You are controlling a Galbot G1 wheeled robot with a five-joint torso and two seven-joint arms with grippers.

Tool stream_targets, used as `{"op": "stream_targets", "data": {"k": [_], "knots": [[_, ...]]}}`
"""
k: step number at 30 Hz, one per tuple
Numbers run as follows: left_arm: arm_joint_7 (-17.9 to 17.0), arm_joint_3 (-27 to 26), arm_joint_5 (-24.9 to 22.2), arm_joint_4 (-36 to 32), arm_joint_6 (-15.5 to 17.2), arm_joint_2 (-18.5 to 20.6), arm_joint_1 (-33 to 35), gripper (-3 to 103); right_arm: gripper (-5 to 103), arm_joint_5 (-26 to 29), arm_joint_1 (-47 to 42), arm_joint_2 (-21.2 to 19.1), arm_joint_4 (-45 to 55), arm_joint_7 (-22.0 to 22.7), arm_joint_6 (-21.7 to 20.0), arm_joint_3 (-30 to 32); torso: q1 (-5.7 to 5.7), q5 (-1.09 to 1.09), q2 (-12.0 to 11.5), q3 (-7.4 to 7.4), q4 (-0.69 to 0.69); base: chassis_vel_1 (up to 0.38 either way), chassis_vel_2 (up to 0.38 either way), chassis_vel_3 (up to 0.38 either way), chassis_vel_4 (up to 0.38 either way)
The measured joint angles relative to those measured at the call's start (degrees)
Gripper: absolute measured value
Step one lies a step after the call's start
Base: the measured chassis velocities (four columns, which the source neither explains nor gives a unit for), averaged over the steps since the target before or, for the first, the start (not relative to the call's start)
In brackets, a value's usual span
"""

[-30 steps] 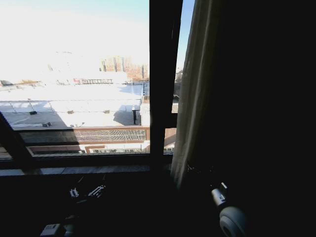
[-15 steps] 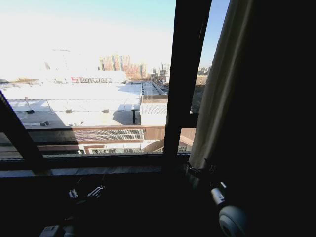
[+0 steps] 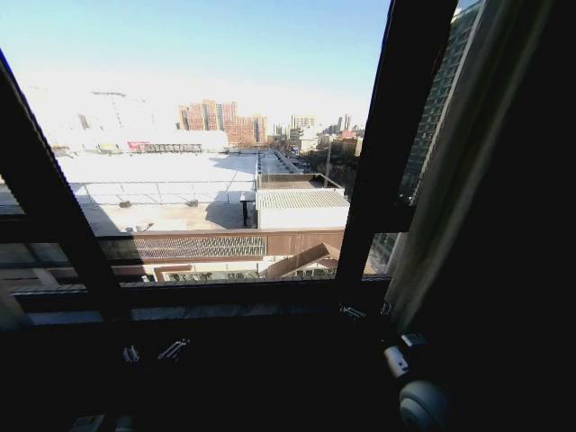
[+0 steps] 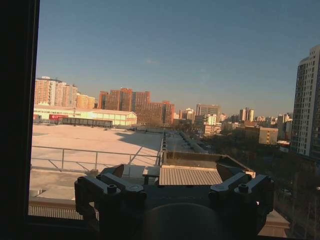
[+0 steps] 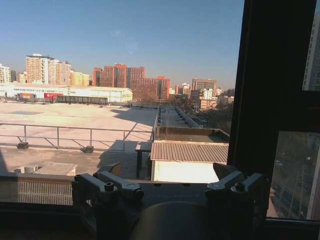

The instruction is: Open the curtains by pulling them apart, changing their state from closed to fully open.

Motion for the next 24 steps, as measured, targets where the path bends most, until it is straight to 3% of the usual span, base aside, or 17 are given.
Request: {"op": "stream_targets", "data": {"k": [24], "knots": [[0.0,-0.5,-0.2,-1.2,-0.7,-0.1,0.8,100,100,-2.2,-0.9,0.9,0.5,-1.4,0.0,-1.3,-0.01,-0.01,0.0,-0.01,0.01,0.358,0.358,-0.351,-0.352]]}}
